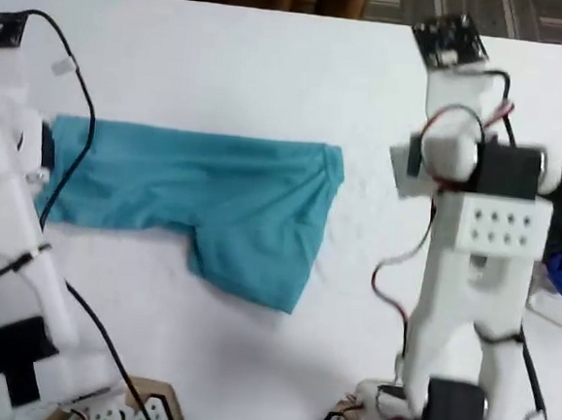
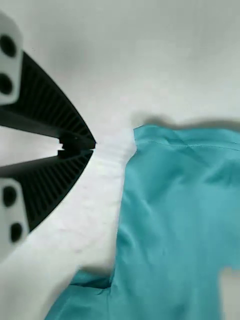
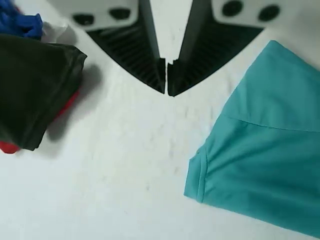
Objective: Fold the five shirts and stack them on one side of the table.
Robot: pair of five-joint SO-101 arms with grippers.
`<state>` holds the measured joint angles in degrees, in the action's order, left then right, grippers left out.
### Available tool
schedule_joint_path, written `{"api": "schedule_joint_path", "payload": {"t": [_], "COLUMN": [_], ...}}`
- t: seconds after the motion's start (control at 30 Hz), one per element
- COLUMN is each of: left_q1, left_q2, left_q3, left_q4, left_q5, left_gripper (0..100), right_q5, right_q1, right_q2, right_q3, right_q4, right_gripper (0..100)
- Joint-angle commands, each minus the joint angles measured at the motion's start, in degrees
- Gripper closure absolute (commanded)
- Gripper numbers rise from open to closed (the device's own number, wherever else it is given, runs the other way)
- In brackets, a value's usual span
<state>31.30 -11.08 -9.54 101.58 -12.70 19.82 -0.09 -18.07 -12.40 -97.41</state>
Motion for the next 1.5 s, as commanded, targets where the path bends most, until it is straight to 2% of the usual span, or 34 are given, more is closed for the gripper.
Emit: {"api": "schedule_joint_path", "payload": {"t": [0.0, 0.1, 0.23, 0.5, 0.7, 0.8, 0.9, 0.97, 1.17, 1.33, 1.47], "left_q1": [-0.44, -0.44, -0.26, -0.44, -0.18, -0.18, -0.44, -0.26, -0.18, -0.26, -0.35], "left_q2": [-4.75, -5.1, -5.19, -5.19, -5.27, -5.27, -5.27, -5.27, -5.27, -4.92, -4.84], "left_q3": [4.35, 9.71, 14.81, 23.08, 33.01, 38.11, 42.07, 44.0, 47.25, 47.08, 47.08], "left_q4": [0.62, 0.62, 0.53, -0.88, -7.82, -13.54, -18.2, -20.84, -25.49, -25.67, -25.76], "left_q5": [-3.08, -7.74, -11.69, -12.66, -16.88, -17.14, -17.14, -17.14, -17.14, -17.14, -17.14], "left_gripper": [98, 98, 98, 97, 97, 97, 92, 89, 88, 87, 87], "right_q5": [0.53, 3.69, 11.96, 13.01, 13.27, 18.02, 21.54, 21.8, 21.89, 27.96, 28.31], "right_q1": [-1.8, -5.58, -16.31, -23.16, -29.85, -31.25, -30.9, -30.81, -31.34, -35.65, -36.88], "right_q2": [-6.29, -6.64, -3.03, 1.71, 1.98, 1.98, 1.89, 1.89, 1.54, 1.36, 1.36], "right_q3": [7.82, 16.88, 29.98, 37.98, 44.48, 48.97, 51.16, 51.25, 51.25, 51.25, 49.67], "right_q4": [4.53, 4.0, 4.44, 12.62, 20.97, 26.15, 29.41, 29.32, 24.66, 15.6, 14.81], "right_gripper": [98.0, 98.0, 98.0, 98.0, 98.0, 98.0, 97.7, 96.6, 77.7, 75.7, 72.7]}}
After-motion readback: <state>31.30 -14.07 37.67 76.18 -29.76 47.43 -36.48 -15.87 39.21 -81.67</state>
